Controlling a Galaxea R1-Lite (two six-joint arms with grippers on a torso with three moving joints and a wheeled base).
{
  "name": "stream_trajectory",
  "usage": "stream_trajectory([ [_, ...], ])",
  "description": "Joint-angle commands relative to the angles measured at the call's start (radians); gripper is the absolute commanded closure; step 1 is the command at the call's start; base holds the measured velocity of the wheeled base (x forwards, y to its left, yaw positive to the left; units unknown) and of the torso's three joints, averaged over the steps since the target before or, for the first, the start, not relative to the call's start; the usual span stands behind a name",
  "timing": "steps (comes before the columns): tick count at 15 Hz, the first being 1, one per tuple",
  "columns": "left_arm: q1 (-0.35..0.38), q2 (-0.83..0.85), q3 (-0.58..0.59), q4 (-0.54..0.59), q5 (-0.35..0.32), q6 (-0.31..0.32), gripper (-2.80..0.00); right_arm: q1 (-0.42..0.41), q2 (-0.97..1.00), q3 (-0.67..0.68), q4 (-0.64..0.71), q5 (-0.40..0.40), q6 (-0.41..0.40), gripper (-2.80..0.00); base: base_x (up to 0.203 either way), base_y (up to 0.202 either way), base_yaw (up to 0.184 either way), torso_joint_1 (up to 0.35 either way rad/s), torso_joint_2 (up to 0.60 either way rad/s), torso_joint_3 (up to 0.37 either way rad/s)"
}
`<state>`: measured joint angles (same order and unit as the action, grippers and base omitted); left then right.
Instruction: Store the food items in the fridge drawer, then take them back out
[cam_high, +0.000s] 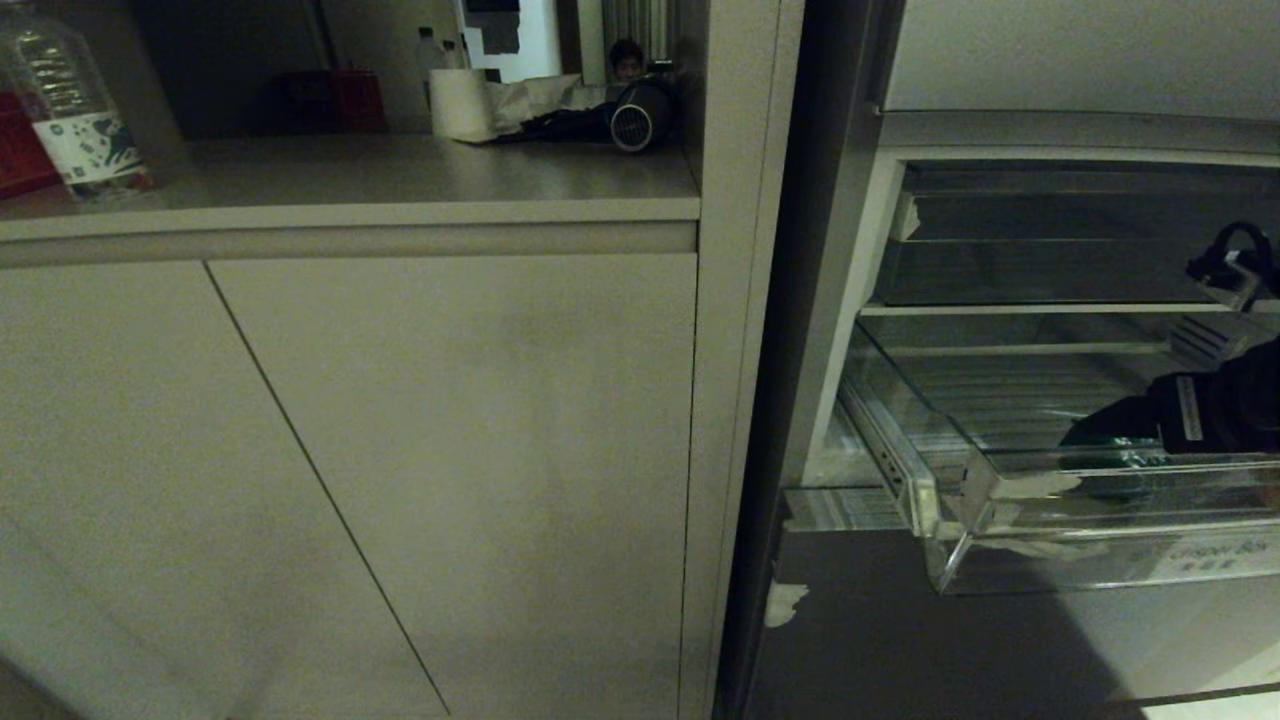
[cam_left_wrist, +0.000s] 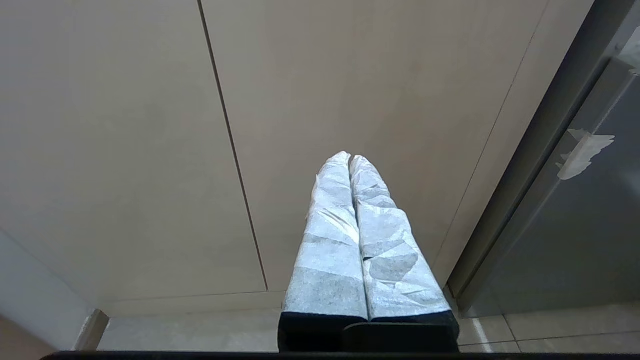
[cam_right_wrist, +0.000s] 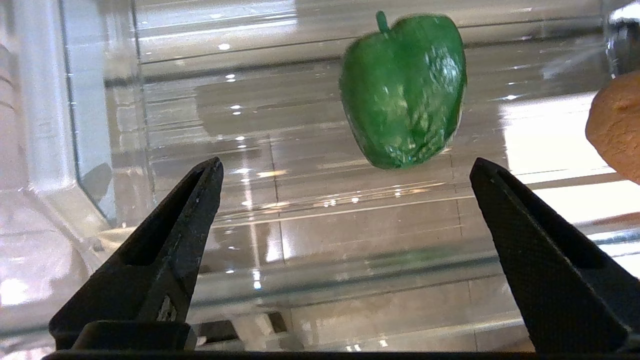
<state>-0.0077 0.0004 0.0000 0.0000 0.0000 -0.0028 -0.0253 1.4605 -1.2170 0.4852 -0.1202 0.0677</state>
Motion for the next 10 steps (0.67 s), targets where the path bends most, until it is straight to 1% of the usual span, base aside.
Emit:
stream_trajectory([
  [1, 0.0, 0.0, 0.0, 0.0, 0.0, 0.0, 0.0, -0.01, -0.012, -0.004, 0.008, 0.001, 0.001, -2.8, 0.0, 0.0, 0.0, 0.0, 0.0, 0.0],
  [3, 0.0, 0.0, 0.0, 0.0, 0.0, 0.0, 0.0, -0.012, 0.001, -0.022, 0.001, 0.002, 0.003, -2.8, 0.0, 0.0, 0.0, 0.0, 0.0, 0.0],
  [7, 0.0, 0.0, 0.0, 0.0, 0.0, 0.0, 0.0, -0.019, 0.09, -0.149, -0.016, 0.001, 0.002, -2.8, 0.0, 0.0, 0.0, 0.0, 0.0, 0.0],
  [10, 0.0, 0.0, 0.0, 0.0, 0.0, 0.0, 0.0, -0.035, 0.176, -0.198, -0.014, -0.001, 0.0, -2.8, 0.0, 0.0, 0.0, 0.0, 0.0, 0.0],
])
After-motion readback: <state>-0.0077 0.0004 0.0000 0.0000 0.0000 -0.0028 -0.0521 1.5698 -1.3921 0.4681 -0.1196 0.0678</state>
